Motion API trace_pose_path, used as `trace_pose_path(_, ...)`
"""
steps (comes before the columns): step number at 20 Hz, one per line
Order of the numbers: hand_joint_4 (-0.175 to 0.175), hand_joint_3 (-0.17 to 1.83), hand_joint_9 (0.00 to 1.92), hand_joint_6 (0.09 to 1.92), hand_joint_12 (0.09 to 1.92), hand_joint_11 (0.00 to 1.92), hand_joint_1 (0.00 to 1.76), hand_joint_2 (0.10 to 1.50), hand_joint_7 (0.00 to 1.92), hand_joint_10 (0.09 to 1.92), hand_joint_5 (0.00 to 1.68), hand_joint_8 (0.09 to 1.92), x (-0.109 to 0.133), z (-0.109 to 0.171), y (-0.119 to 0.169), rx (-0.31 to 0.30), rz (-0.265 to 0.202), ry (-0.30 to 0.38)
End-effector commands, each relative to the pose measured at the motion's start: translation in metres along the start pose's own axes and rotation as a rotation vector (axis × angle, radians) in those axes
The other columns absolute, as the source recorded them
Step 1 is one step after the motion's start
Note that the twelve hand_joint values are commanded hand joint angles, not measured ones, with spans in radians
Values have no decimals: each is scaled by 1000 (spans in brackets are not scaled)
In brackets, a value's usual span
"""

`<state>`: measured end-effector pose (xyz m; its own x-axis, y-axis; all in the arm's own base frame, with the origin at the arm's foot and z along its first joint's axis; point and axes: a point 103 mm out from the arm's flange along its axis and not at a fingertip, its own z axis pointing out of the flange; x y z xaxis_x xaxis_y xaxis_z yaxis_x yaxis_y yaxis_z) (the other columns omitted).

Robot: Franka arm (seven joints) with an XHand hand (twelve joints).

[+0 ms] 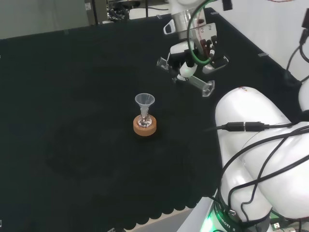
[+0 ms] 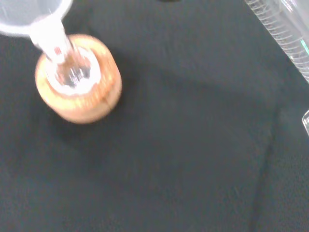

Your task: Put the graduated cylinder back on the table.

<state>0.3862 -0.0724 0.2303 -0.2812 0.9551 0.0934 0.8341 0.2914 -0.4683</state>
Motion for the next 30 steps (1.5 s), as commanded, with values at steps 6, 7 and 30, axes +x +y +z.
trace_pose_path(6, -175, 0, 1361, 1090, 757, 1202, 1251, 1138, 956, 146, 925, 1071, 2, -15, 26, -319, -155, 140)
trace_pose_path(7, -175, 0, 1361, 1090, 757, 1202, 1251, 1137, 956, 146, 925, 1071, 1, -16, 30, -341, -160, 158)
trace_pose_path(30, -175, 0, 1356, 1094, 753, 1195, 1251, 1139, 953, 136, 923, 1075, -21, -23, 150, -583, -247, 452)
